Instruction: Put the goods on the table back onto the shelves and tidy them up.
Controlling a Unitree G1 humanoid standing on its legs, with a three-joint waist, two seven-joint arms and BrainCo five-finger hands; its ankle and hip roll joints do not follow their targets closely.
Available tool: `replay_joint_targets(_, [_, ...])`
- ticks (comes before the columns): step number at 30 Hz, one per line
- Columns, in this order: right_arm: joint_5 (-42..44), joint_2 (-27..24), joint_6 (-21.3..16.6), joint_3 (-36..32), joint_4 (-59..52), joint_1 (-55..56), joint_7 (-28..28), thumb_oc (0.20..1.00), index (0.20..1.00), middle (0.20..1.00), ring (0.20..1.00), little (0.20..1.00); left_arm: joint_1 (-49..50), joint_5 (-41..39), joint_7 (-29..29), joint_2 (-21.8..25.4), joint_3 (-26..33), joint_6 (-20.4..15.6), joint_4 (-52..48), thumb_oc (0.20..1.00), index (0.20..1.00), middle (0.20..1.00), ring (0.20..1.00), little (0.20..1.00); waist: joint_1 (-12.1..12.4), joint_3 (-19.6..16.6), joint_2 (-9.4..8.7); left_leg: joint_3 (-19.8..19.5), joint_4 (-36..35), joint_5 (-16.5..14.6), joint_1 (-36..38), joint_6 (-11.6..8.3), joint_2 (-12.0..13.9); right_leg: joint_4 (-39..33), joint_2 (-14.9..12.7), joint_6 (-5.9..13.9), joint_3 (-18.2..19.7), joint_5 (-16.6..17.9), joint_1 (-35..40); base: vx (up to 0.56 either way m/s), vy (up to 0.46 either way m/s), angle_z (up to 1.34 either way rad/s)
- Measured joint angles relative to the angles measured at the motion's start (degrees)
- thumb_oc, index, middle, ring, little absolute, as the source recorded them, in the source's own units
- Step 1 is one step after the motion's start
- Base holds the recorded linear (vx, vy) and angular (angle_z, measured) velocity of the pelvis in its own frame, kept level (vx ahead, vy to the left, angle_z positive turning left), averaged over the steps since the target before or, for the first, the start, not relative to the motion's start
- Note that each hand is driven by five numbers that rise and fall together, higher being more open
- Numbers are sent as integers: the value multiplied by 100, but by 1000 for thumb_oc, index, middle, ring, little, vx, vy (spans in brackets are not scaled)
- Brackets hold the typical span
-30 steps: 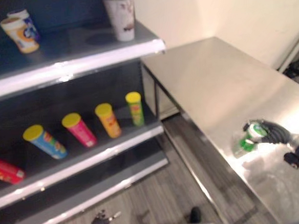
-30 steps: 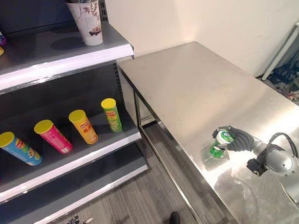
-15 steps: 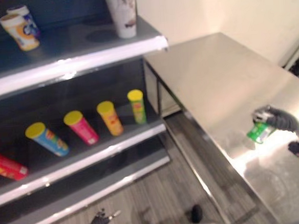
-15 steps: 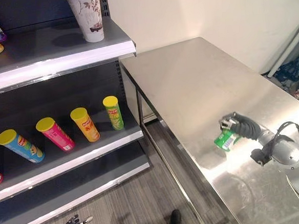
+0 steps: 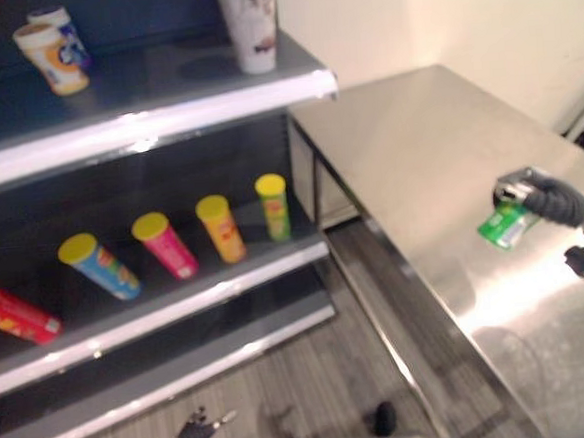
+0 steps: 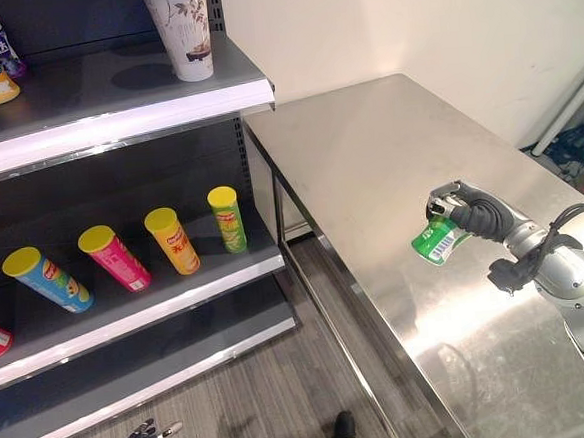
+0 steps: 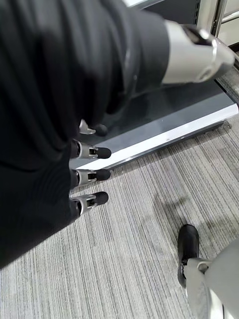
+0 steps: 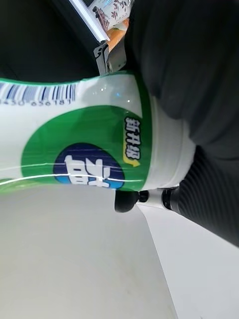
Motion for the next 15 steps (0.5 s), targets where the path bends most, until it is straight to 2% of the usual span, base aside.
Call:
replay_joint_targets(3, [0, 0, 0, 0, 0, 0, 0, 200, 200, 200, 200, 200, -1, 0, 0, 0, 0, 0, 0, 1000, 1000, 1000, 1000, 1000, 0, 0, 0, 0, 0, 0, 0, 0, 0, 0, 0, 0, 0, 0, 0, 13, -44, 0])
replay_joint_targets(6, [0, -137, 4, 14, -115, -178, -16, 200, 200, 200, 200, 200, 16, -3, 1, -71, 60, -4, 28, 1000, 1000, 1000, 1000, 1000, 3, 2, 32, -95, 4, 27, -3, -43, 28, -2, 24, -12, -92, -30, 69, 51, -295, 15])
replay_joint_targets(7, [-5, -211, 12, 30, -146, -365, -37, 200, 200, 200, 200, 200, 7, -5, 5, -112, 96, -5, 33, 1000, 1000, 1000, 1000, 1000, -9, -1, 38, -169, 4, 40, -1, -66, 34, -28, 52, -30, -163, -47, 103, 18, -144, 44])
replay_joint_targets(8, [-1, -403, -37, 134, -279, -1101, -261, 200, 200, 200, 200, 200, -55, -7, 8, -185, 64, -3, 48, 1000, 1000, 1000, 1000, 1000, -35, 5, 62, -266, 2, 47, -7, -149, 84, -35, 48, -36, -263, -103, 170, 3, -51, 53])
replay_joint_targets(10, [-1, -572, -218, 200, -430, -1681, -481, 200, 200, 200, 200, 200, -102, -12, 7, -219, 0, -2, 27, 1000, 1000, 1000, 1000, 1000, 98, 18, 78, -361, 2, 34, -11, -229, 173, -32, 122, -84, -364, -135, 217, 4, -26, 39])
replay_joint_targets(11, [0, -707, -376, 192, -571, -1874, -560, 200, 200, 200, 200, 200, -143, -16, 7, -216, -3, -1, 14, 1000, 1000, 1000, 1000, 1000, 260, 16, 60, -361, 2, 29, -45, -280, 248, -30, 179, -129, -440, -182, 223, 0, 0, 21])
replay_joint_targets(15, [-3, -743, -443, 221, -718, -1897, -588, 200, 200, 200, 200, 200, -43, -22, 8, -219, -13, 8, 14, 1000, 1000, 1000, 1000, 1000, 324, 12, 25, -358, 3, 64, -91, -258, 299, -2, 214, -145, -488, -192, 209, 7, -50, 8])
